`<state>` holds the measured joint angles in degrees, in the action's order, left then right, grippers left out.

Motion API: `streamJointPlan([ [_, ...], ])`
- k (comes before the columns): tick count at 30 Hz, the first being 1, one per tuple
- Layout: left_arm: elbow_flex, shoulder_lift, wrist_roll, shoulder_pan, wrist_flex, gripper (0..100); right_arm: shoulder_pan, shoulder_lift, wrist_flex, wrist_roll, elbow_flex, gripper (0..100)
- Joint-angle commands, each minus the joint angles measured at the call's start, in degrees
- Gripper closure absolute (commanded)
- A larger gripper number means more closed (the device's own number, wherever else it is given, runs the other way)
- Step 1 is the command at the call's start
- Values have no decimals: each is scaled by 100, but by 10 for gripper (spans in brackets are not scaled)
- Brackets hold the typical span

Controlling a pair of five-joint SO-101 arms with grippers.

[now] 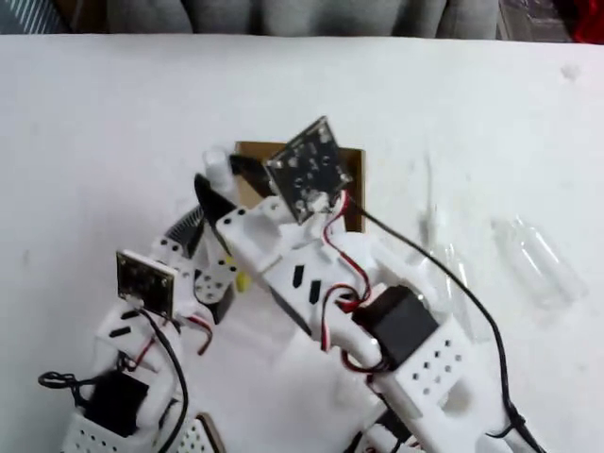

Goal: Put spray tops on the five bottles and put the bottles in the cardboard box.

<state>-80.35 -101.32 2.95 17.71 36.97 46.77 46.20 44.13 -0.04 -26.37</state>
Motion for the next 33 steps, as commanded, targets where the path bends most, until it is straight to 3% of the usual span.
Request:
streamJointPlan([
  [1,53,-75,-26,22,-185,980,40,22,22,-53,-158,981],
  [20,-220,-75,-26,-4,-220,980,127,409,409,-53,-413,971],
  [26,-220,-75,-26,-4,-220,980,435,901,435,-53,-308,830],
  [33,-229,-75,-26,-4,-220,980,400,1024,1244,-53,545,821],
])
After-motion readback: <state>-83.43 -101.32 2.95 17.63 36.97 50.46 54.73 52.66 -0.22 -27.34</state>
